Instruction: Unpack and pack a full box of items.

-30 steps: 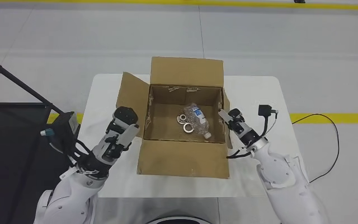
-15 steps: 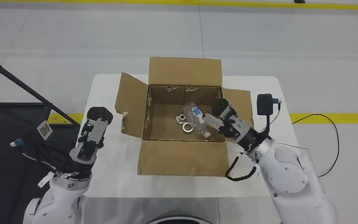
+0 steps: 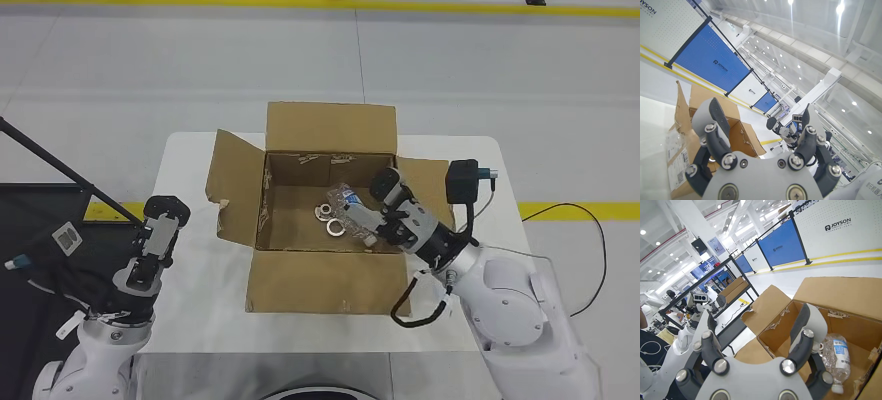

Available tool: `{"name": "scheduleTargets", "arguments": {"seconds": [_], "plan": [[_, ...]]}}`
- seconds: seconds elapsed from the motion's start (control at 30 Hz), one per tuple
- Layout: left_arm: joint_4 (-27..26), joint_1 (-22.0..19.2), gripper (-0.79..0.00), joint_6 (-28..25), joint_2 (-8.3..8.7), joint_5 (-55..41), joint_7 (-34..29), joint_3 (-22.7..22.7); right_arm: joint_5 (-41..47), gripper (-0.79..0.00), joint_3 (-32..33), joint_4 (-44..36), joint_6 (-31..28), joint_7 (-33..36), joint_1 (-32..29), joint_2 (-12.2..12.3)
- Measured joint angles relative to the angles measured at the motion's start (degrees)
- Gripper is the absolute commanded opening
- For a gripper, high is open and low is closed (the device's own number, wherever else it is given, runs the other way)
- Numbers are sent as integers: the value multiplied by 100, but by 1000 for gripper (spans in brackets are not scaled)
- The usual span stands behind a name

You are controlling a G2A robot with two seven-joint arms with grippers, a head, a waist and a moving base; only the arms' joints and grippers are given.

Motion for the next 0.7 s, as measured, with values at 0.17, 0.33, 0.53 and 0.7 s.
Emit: {"name": "scheduleTargets", "arguments": {"seconds": [0.17,0.33,0.53,0.7], "plan": [[25,-79,0,113,5,-63,2,63,-136,0,-199,183,125,208,217,-22],[95,-371,0,524,22,-332,171,-9,-809,0,-1180,836,1029,1079,1442,-192],[139,-428,0,709,50,-567,306,-421,-1383,0,-2487,2190,1871,2150,3012,-538],[107,-318,0,654,64,-794,345,-652,-1437,0,-3343,3430,1968,3040,3987,-868]]}}
